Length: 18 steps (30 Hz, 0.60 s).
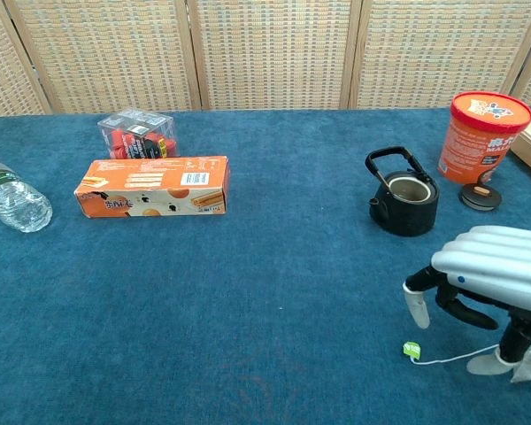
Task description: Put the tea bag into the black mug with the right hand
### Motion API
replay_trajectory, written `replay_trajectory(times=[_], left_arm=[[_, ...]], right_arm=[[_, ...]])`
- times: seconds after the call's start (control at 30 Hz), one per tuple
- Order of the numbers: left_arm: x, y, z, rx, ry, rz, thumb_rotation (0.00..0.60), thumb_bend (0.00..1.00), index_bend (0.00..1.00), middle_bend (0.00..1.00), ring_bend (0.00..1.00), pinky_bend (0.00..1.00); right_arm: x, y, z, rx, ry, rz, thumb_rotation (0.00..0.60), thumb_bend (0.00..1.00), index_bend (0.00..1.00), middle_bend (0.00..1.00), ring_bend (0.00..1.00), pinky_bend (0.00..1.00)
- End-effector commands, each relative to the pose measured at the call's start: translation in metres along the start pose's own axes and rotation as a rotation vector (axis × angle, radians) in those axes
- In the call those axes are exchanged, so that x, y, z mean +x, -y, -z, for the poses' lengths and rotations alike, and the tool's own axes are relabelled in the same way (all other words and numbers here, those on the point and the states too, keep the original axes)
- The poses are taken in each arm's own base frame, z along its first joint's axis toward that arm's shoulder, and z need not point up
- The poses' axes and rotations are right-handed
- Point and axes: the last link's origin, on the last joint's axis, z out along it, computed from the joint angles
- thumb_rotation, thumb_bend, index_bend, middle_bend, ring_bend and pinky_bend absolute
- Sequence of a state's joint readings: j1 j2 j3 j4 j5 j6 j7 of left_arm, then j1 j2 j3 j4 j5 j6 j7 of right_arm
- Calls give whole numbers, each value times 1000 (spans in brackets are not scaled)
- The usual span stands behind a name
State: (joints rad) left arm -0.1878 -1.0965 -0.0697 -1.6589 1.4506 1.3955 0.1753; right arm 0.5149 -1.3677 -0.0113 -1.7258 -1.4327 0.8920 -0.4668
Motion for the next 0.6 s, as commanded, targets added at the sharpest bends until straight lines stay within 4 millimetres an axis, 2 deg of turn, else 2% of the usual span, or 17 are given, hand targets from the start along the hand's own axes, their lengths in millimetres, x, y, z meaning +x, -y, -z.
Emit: replay_trajectory(times=[0.03, 0.23, 0.6], left_arm=[[-1, 1, 1, 2, 1, 2, 600, 378, 0, 0, 0, 0], [-2, 4, 2, 10, 2, 9, 600, 377, 0, 0, 0, 0], [-5, 6, 3, 13, 7, 18, 600, 377, 0, 0, 0, 0]], right_arm=[[-3, 6, -8, 6, 16, 6, 600, 125, 506, 877, 924, 950], [-3, 5, -19, -13, 30, 5, 600, 125, 545, 881, 928, 956], [-5, 6, -25, -28, 31, 5, 600, 126, 554, 888, 935, 960]])
